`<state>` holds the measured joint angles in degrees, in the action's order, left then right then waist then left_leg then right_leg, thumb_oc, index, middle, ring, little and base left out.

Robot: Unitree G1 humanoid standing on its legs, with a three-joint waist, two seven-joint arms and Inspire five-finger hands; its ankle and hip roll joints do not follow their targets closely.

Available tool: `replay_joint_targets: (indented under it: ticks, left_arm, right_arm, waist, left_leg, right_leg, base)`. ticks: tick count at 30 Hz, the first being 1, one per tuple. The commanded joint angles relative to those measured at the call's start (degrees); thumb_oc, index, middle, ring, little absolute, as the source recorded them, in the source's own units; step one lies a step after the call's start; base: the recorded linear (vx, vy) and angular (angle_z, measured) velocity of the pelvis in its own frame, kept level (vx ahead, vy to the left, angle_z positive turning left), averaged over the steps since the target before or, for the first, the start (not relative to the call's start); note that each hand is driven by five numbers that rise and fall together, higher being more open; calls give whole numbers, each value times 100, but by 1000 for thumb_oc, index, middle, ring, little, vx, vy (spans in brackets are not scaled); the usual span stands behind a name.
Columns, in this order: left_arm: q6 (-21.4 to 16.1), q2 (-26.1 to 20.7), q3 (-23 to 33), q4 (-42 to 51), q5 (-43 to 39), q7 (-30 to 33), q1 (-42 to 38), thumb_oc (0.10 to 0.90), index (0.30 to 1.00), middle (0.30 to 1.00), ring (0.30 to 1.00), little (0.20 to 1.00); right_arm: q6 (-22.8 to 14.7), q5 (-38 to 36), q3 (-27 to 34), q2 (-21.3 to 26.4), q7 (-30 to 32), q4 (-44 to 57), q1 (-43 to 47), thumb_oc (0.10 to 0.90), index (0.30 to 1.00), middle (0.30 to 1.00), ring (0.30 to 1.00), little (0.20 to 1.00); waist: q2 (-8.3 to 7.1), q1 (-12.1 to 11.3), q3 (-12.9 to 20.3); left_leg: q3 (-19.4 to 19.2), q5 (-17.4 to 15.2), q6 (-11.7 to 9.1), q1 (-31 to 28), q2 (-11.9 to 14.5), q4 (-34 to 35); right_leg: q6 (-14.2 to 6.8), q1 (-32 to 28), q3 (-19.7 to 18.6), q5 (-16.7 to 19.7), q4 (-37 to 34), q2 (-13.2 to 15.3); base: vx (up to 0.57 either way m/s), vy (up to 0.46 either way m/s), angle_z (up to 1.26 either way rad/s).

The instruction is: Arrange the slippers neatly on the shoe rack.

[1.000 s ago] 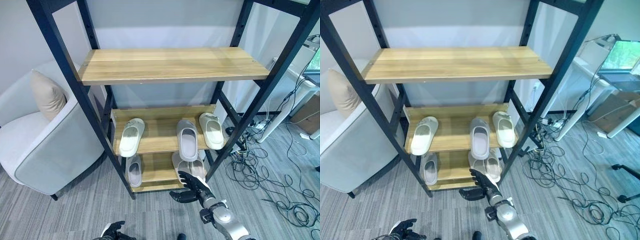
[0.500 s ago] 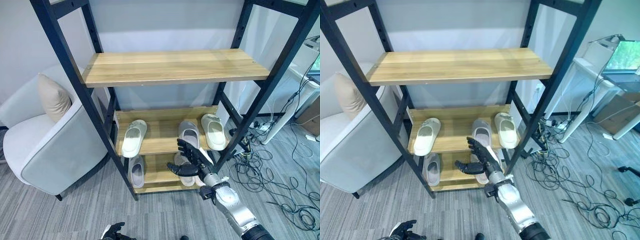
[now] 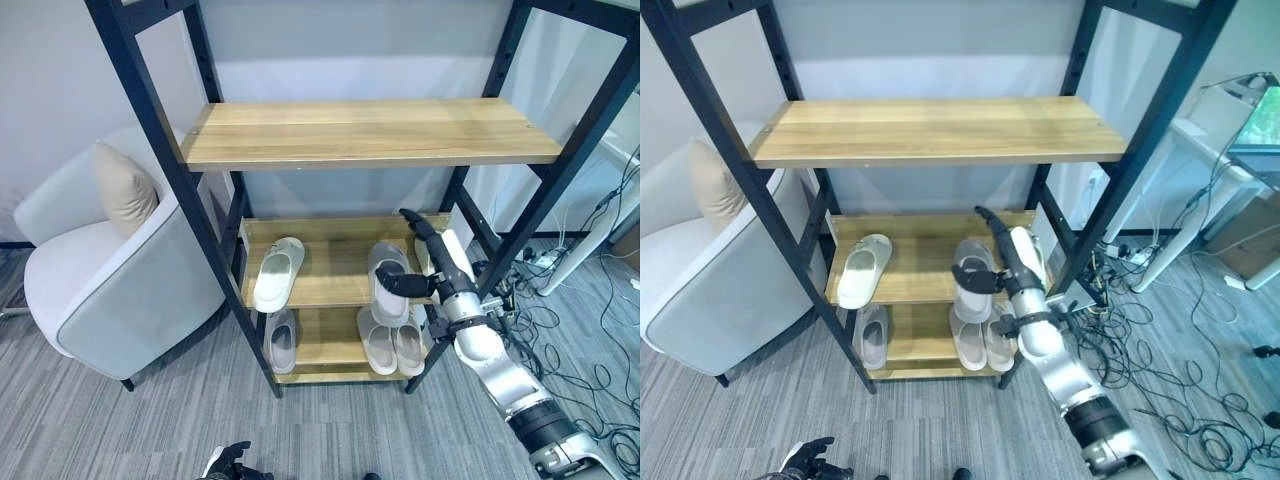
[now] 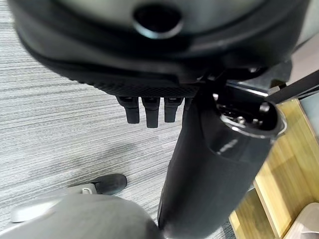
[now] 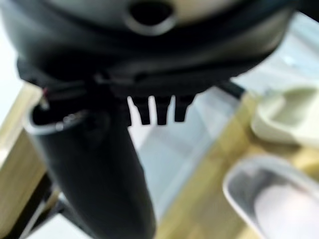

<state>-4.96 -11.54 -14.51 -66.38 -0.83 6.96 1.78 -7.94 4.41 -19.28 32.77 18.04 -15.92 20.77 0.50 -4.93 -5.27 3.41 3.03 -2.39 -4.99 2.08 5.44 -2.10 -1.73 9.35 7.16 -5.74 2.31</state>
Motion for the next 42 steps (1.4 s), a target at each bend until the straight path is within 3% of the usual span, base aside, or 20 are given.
replay_joint_targets:
  ticks: [1,9,34,42]
  left_arm:
    - [-81,136,-531,-345,255,-8,51,800,900,900,900,900]
    - [-136,137,-664,-288,129,-23,120,800,900,900,900,900]
    - [-186,71,-890,-41,-220,102,-217,800,900,900,900,900]
    - [-211,46,-950,-3,-315,157,-291,800,900,900,900,900]
  right_arm:
    - [-187,775,149,586,543,-179,1263,800,900,900,900,900]
    - [117,1193,-426,1422,443,-1140,1910,800,900,900,900,900]
    - [345,897,-851,1085,727,-2896,3144,800,900,900,900,900]
    - [490,1201,-1257,1132,771,-3500,3602,800,900,900,900,900]
  waist:
    - [-131,-211,-119]
    - [-200,-213,-247]
    - [-290,-463,-529]
    - [-300,-523,-588]
  left_leg:
    - [-26,-458,59,94,-219,-44]
    - [86,-360,18,358,-237,-44]
    - [402,-218,-15,763,-289,-44]
    - [473,-182,-29,850,-299,-44]
  right_leg:
    - [-323,-291,-49,-843,74,17]
    - [-343,-89,29,-802,74,21]
    - [-335,182,249,-796,74,49]
    - [-334,237,302,-796,74,44]
  base:
    - [6,5,5]
    - [0,7,9]
    - [-3,2,7]
    - [5,-1,8]
